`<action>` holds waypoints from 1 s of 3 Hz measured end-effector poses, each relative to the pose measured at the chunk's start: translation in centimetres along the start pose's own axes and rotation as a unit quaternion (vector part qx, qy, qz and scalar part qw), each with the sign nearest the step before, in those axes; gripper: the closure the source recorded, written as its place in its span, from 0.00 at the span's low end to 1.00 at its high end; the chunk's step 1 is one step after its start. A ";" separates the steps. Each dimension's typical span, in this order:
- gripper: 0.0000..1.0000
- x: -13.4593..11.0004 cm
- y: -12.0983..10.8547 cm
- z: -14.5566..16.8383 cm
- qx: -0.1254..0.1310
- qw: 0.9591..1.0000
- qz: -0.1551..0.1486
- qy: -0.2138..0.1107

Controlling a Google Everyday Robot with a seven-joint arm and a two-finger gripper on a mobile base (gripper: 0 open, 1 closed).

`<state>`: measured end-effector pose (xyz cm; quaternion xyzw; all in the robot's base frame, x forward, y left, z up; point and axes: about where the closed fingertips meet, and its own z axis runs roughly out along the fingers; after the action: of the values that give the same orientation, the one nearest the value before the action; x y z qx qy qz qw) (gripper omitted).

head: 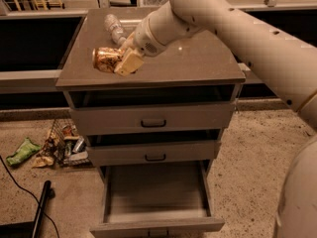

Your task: Place orange can into bottom drawer

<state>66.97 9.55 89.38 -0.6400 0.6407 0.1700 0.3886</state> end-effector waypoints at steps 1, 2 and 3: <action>1.00 1.3 2.8 -1.6 0.010 1.000 0.006 0.005; 1.00 4.7 7.9 -1.7 -0.005 0.999 0.022 0.036; 1.00 8.9 12.8 -0.3 -0.034 0.996 0.055 0.065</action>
Offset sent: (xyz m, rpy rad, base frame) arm -0.1384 -0.0626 -0.1082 -0.1429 0.1391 -0.0620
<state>55.75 4.75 79.65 -0.6260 0.6931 0.1706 0.3140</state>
